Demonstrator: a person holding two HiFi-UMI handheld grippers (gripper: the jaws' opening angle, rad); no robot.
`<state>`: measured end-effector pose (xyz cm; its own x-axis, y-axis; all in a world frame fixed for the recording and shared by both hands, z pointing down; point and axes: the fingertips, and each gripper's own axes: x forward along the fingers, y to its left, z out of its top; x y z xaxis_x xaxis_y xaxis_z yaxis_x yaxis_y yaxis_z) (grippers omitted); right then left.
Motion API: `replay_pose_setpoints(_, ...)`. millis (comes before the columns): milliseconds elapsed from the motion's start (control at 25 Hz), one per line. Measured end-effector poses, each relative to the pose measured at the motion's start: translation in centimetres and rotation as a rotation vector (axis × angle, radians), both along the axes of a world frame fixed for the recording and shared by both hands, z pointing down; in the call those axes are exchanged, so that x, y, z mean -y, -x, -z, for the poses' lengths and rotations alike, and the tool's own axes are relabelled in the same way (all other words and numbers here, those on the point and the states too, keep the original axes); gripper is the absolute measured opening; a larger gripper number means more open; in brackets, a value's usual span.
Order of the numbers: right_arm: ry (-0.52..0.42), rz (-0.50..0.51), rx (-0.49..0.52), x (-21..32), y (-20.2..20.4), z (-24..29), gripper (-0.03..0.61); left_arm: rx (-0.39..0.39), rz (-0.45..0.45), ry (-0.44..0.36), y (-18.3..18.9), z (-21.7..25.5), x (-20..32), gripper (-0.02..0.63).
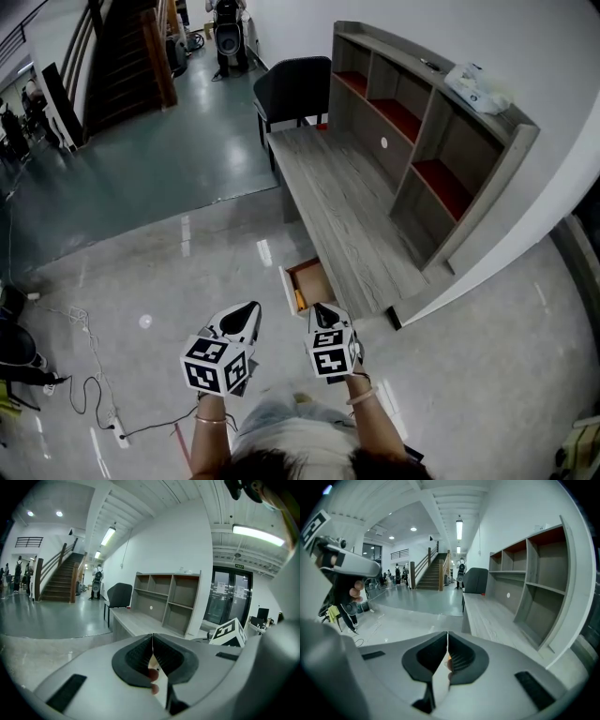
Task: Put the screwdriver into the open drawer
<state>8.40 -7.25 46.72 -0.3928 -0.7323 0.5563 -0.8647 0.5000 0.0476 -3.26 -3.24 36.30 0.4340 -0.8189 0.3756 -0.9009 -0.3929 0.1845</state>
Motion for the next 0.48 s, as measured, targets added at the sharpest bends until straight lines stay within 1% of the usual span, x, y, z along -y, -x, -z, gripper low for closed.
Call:
replay_pose_setpoints(280,-0.087,-0.019,0.004,0.4,0.6,3.3,0.029,0.015,-0.03,-0.015,0.4,0.9,0.7,0.017)
replay_pose_setpoints(480,-0.113,-0.048,0.001,0.7,1.7,5.0,0.028,0.021,-0.067,-0.025,1.6,1.5,1.0,0.017)
